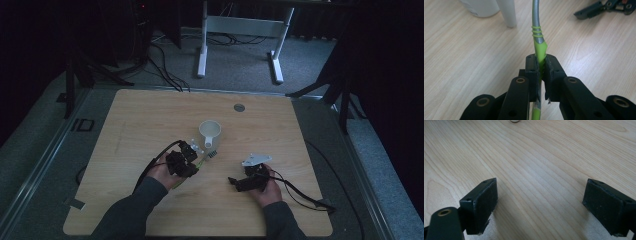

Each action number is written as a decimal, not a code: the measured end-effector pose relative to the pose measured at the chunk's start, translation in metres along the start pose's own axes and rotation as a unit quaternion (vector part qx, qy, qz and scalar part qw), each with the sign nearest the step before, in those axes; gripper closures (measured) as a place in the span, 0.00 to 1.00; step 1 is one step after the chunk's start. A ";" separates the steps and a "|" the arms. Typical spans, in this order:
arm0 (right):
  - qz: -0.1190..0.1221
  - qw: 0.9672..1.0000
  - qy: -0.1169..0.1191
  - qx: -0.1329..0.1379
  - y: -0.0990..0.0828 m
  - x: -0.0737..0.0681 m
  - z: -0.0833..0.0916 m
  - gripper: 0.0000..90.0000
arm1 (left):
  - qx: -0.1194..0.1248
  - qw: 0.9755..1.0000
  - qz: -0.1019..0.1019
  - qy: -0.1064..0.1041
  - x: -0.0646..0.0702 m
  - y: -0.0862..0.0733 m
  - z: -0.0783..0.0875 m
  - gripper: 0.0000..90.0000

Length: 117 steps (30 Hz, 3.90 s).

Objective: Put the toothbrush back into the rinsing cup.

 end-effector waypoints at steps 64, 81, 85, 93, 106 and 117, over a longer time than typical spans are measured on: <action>-0.001 1.000 0.000 -0.001 0.000 0.000 0.000 0.13 | 0.127 0.991 0.027 0.030 -0.009 0.029 0.026 0.92; -0.001 1.000 0.000 -0.001 0.000 0.000 0.000 0.13 | 0.171 0.984 0.025 0.038 -0.010 0.039 0.033 0.92; -0.001 1.000 0.000 -0.001 0.000 0.000 0.000 0.13 | 0.186 0.982 0.022 0.039 -0.009 0.042 0.036 0.92; -0.001 1.000 0.000 -0.001 0.000 0.000 0.000 0.13 | 0.213 0.976 0.019 0.043 -0.010 0.047 0.041 0.92; 0.000 1.000 0.000 -0.001 0.000 0.000 0.000 0.13 | 0.237 0.970 0.014 0.046 -0.010 0.050 0.045 0.92; 0.000 1.000 0.000 -0.001 0.000 0.000 0.000 0.13 | 0.255 0.966 0.014 0.049 -0.012 0.054 0.047 0.92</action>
Point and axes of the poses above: each handheld gripper's, and its own axes: z roughly backward along the jaws, y roughly out of its top, x roughly to its right, the point moved 10 cm from there along -z, roughly forward along the jaws, and after that the axes turned 4 degrees about -z, right-handed, at the moved point
